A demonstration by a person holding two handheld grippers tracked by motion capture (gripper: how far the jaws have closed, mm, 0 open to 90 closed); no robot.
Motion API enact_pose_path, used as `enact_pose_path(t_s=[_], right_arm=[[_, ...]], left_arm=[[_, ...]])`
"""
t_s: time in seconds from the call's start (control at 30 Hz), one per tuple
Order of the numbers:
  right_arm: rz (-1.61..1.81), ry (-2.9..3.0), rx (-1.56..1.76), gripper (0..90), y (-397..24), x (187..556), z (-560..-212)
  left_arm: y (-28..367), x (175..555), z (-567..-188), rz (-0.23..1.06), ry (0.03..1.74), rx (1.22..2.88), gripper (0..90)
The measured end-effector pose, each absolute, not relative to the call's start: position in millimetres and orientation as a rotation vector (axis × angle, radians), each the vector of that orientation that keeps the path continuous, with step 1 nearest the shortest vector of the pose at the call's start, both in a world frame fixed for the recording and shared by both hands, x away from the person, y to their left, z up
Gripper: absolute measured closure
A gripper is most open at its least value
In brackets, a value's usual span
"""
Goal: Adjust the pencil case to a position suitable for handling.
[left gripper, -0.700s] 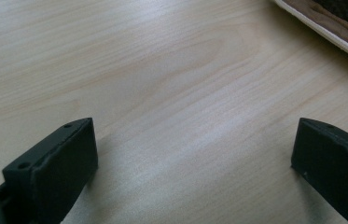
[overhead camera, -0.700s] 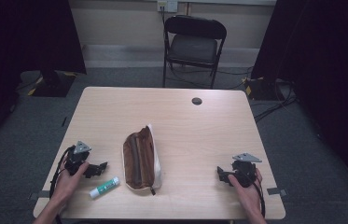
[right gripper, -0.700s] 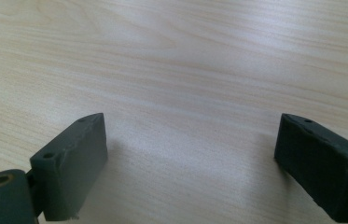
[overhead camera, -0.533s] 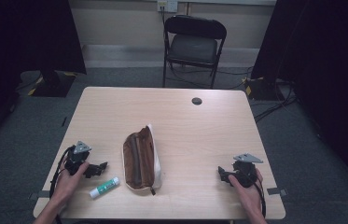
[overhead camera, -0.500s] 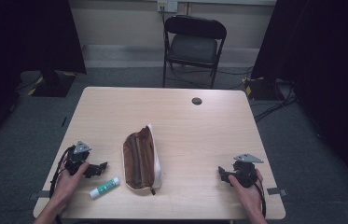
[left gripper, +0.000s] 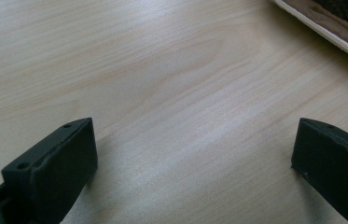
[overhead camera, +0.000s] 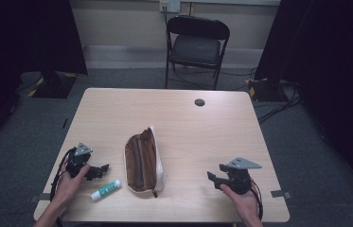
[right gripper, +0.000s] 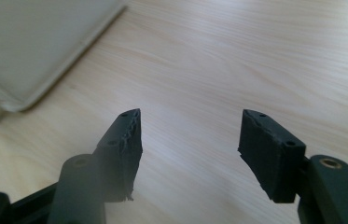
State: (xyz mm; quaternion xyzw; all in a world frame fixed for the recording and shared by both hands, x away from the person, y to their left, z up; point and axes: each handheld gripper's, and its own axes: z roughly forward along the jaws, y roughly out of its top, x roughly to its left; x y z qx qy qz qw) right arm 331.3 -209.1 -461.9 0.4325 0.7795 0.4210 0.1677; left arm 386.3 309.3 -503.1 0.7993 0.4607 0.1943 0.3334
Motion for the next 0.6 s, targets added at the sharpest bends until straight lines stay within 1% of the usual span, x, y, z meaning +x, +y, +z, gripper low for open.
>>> enact_pose_path(t_s=[0.1,0.13,0.3,0.4,0.57,0.6], right_arm=[[1.224,2.244,1.193,40.0,-199.8,328.8,-458.8],[1.259,2.273,1.141,40.9,-188.0,326.4,-455.2],[1.293,2.314,1.046,40.4,-168.0,319.8,-449.0],[1.313,2.335,0.992,35.1,-151.3,312.8,-443.2],[1.344,2.353,0.928,31.8,-135.3,309.8,-438.1],[1.366,2.373,0.905,30.4,-125.6,310.4,-436.3]], left_arm=[[309.3,386.3,-503.1,0.508,1.203,2.087,0.0],[309.3,386.3,-503.1,0.508,1.203,2.087,0.0],[309.3,386.2,-503.2,0.508,1.203,2.086,0.0],[309.2,386.2,-503.2,0.507,1.204,2.086,0.0],[309.3,386.2,-503.1,0.507,1.203,2.087,0.0],[309.2,386.2,-503.2,0.508,1.204,2.086,0.0]])
